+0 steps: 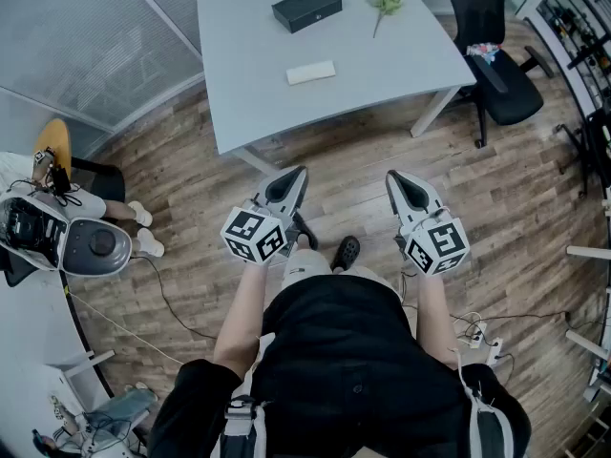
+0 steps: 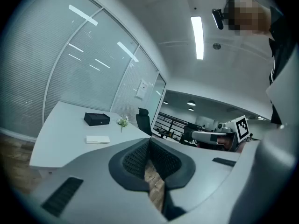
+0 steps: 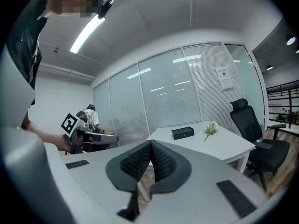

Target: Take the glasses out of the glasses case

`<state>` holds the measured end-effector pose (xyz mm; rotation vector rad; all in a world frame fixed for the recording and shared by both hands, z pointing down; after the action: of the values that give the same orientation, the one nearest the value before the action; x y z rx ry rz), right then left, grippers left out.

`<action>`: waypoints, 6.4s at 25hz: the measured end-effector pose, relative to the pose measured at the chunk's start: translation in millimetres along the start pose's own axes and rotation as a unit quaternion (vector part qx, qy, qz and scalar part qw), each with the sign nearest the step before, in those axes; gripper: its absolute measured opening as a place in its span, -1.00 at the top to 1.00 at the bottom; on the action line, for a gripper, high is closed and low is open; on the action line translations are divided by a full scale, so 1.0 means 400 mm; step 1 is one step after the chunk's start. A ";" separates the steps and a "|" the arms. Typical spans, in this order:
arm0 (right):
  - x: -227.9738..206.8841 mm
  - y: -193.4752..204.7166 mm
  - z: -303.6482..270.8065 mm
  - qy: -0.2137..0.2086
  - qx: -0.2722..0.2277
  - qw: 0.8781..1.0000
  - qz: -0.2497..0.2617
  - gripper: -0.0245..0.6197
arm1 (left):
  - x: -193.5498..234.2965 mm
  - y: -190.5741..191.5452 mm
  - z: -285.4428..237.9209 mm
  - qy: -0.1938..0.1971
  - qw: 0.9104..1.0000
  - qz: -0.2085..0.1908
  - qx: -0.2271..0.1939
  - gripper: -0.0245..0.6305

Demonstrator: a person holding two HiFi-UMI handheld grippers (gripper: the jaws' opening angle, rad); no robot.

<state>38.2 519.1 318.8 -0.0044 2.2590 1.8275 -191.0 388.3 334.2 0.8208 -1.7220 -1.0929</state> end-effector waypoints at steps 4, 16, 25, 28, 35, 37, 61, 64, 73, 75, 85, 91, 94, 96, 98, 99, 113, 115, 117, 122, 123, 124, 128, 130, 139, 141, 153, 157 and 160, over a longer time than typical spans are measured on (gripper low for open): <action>0.002 0.009 0.012 -0.006 0.005 1.000 0.003 0.88 | -0.013 0.015 0.011 -0.005 1.000 0.003 0.001 0.85; -0.012 -0.011 0.020 -0.007 -0.020 1.000 -0.021 0.88 | -0.045 -0.006 -0.006 0.002 1.000 -0.016 -0.004 0.85; -0.036 0.014 -0.004 0.006 -0.024 0.998 -0.049 0.87 | -0.021 0.008 0.011 -0.012 1.000 -0.015 0.008 0.85; -0.040 0.024 -0.039 0.005 -0.015 0.998 -0.054 0.87 | 0.015 0.007 0.010 -0.018 1.000 -0.010 0.009 0.85; -0.051 -0.006 -0.165 0.006 0.006 0.999 -0.050 0.87 | 0.145 -0.027 -0.029 -0.017 1.000 0.015 0.003 0.86; -0.056 -0.032 -0.210 0.008 0.005 0.999 -0.045 0.87 | 0.184 -0.050 -0.050 -0.011 1.000 0.015 0.001 0.85; -0.055 -0.173 -0.738 0.052 -0.004 0.999 -0.015 0.87 | 0.684 -0.243 -0.206 0.059 0.998 0.029 0.021 0.85; -0.069 -0.163 -0.749 0.057 0.002 0.998 -0.019 0.87 | 0.700 -0.229 -0.215 0.055 0.997 0.036 0.031 0.85; -0.153 -0.158 -0.825 0.022 0.024 0.999 -0.011 0.87 | 0.713 -0.218 -0.261 0.026 0.998 0.045 0.044 0.85; -0.171 -0.167 -0.858 -0.007 0.035 0.999 0.002 0.87 | 0.718 -0.224 -0.280 0.013 0.998 0.049 0.046 0.85; -0.340 -0.204 -1.028 -0.109 0.073 0.990 0.052 0.69 | 0.734 -0.286 -0.459 -0.045 0.997 0.056 0.041 0.85; -0.444 -0.195 -1.102 -0.154 0.102 0.978 0.094 0.56 | 0.736 -0.287 -0.563 -0.077 0.994 0.063 0.041 0.85; -0.467 -0.182 -1.133 -0.174 0.123 0.965 0.150 0.50 | 0.747 -0.275 -0.604 -0.101 0.991 0.077 0.040 0.85; -0.477 -0.168 -1.147 -0.191 0.138 0.953 0.189 0.47 | 0.748 -0.267 -0.631 -0.116 0.989 0.087 0.038 0.85; -0.489 -0.148 -1.162 -0.209 0.152 0.941 0.219 0.43 | 0.749 -0.257 -0.656 -0.130 0.986 0.095 0.039 0.85; -0.496 -0.136 -1.171 -0.218 0.158 0.935 0.231 0.40 | 0.751 -0.250 -0.666 -0.137 0.985 0.100 0.041 0.85; -0.559 0.006 -1.303 -0.279 0.207 0.893 0.285 0.19 | 0.807 -0.115 -0.722 -0.197 0.964 0.160 0.082 0.85; -0.558 0.031 -1.320 -0.278 0.215 0.890 0.292 0.17 | 0.827 -0.100 -0.723 -0.199 0.962 0.164 0.085 0.85; -0.558 0.060 -1.339 -0.276 0.221 0.886 0.301 0.16 | 0.851 -0.078 -0.729 -0.198 0.962 0.167 0.089 0.85; -0.549 0.136 -1.380 -0.273 0.232 0.872 0.335 0.11 | 0.910 -0.014 -0.748 -0.186 0.962 0.168 0.108 0.85; -0.548 0.149 -1.386 -0.271 0.235 0.870 0.338 0.11 | 0.921 -0.001 -0.753 -0.182 0.962 0.168 0.111 0.85; -0.549 0.163 -1.392 -0.268 0.239 0.869 0.341 0.11 | 0.931 0.012 -0.760 -0.177 0.963 0.168 0.114 0.85; -0.548 0.208 -1.411 -0.259 0.253 0.864 0.350 0.05 | 0.963 0.069 -0.785 -0.161 0.963 0.171 0.130 0.85; -0.544 0.224 -1.424 -0.257 0.255 0.864 0.349 0.02 | 0.980 0.090 -0.796 -0.158 0.963 0.175 0.132 0.85; -0.522 0.290 -1.464 -0.255 0.274 0.845 0.383 -0.07 | 1.046 0.155 -0.827 -0.159 0.953 0.193 0.171 0.85; -0.522 0.305 -1.470 -0.251 0.280 0.840 0.391 -0.08 | 1.060 0.161 -0.830 -0.162 0.950 0.196 0.183 0.85; -0.530 0.314 -1.484 -0.238 0.289 0.836 0.401 0.01 | 1.080 0.168 -0.846 -0.160 0.940 0.214 0.211 0.85; -0.528 0.308 -1.490 -0.252 0.290 0.836 0.392 0.02 | 1.082 0.164 -0.840 -0.164 0.941 0.210 0.211 0.86; -0.529 0.306 -1.492 -0.258 0.292 0.835 0.388 0.02 | 1.080 0.165 -0.839 -0.170 0.940 0.210 0.209 0.86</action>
<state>118.2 -60.5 590.4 1.4999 2.4199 1.0398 -41.6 -66.5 607.1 0.4858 -2.3396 -0.6041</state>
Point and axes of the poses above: the fingertips, and each gripper's own axes: z backward along the fingers, x to its left, y out of its underside, the point moved 8 cm from there along z, backward along the fingers, and after that the axes turned 3 degrees about y, right-handed, at the moved point
